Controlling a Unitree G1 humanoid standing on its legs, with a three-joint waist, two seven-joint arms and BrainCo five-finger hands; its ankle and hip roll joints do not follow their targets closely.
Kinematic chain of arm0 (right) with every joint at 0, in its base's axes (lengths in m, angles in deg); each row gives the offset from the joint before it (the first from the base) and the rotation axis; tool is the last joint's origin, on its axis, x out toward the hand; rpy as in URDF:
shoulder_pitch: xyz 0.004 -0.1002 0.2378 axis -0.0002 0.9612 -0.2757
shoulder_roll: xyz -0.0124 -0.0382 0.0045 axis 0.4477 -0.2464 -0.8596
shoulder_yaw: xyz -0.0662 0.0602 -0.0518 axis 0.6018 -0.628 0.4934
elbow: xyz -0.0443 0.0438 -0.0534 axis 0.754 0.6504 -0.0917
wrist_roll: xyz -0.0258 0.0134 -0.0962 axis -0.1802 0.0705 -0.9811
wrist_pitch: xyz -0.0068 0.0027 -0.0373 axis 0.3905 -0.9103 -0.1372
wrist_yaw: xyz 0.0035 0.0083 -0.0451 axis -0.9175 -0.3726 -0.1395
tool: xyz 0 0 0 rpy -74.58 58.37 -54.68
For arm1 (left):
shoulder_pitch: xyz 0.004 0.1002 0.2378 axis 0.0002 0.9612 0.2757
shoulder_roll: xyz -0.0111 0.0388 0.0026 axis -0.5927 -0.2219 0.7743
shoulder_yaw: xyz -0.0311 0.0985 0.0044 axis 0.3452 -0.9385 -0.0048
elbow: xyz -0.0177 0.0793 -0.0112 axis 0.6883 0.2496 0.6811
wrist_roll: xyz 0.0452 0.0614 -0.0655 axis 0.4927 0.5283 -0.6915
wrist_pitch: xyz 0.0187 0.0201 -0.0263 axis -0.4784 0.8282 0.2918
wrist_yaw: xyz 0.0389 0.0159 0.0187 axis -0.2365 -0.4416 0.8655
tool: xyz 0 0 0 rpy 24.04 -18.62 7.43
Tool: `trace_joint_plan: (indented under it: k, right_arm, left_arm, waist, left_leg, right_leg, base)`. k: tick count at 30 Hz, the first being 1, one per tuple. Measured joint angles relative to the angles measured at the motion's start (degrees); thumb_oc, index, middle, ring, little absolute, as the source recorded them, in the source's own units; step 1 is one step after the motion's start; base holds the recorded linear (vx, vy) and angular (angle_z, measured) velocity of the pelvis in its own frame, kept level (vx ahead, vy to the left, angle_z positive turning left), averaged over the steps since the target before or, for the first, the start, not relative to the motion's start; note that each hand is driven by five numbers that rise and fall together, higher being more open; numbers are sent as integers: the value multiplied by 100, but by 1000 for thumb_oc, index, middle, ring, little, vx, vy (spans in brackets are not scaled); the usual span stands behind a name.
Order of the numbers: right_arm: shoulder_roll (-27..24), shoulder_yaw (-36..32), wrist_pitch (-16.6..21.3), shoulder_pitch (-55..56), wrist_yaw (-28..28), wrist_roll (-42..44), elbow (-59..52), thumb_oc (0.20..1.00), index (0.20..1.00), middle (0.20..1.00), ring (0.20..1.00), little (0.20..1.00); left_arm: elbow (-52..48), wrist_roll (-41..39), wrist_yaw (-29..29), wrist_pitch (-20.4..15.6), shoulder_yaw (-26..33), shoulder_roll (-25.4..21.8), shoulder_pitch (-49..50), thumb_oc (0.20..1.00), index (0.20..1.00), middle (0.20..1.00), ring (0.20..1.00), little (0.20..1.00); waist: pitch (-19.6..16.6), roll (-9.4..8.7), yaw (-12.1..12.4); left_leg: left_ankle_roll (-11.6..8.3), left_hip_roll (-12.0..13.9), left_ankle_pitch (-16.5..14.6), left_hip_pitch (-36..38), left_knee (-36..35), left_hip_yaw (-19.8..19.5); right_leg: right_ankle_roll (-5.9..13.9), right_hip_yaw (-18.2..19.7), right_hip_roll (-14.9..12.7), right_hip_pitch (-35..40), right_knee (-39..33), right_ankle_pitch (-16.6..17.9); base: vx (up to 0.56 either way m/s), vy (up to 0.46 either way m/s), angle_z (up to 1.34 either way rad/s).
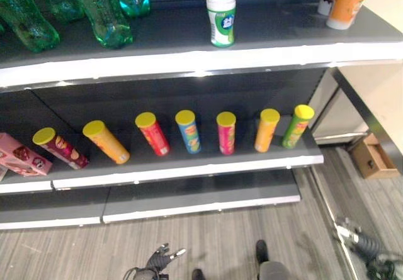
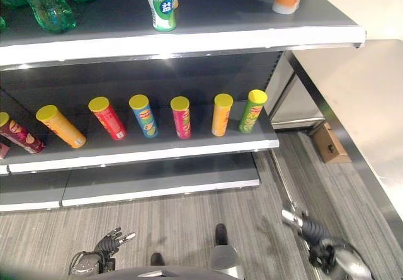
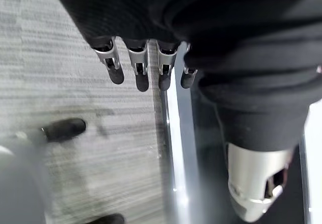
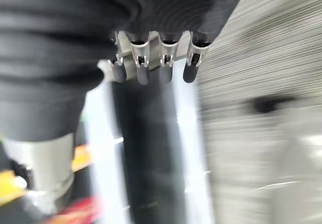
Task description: Put the goods on the table back onto the shelves and tidy them up.
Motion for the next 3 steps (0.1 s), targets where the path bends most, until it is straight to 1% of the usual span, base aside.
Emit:
trace_joint_plan:
  k: [1,3]
  right_arm:
    - [369,-50,-62,-221,391,-419,345,1000,1000,1000,1000,1000]
    - [1280,-287,73,-615,1086,-717,867,1000,1000,1000,1000,1000]
  left_arm:
    - [8,-3,33,23,-36,58,-77,1000,1000,1000,1000,1000]
    - [230,-8,169,26,-29,198,-264,1000,1000,1000,1000,1000]
  waist:
    - [15,19,13]
    - [30,79,56]
  left_leg:
    - [15,2,-9,-18,-1,-3]
    - [22,9,-7,-5,0,-42]
  right_leg:
    - [-26,0,0,-15,-1,-14]
    - [-32,-35,2,19,-4,-4]
  base:
    - [26,-39,6]
    - [40,-58,8]
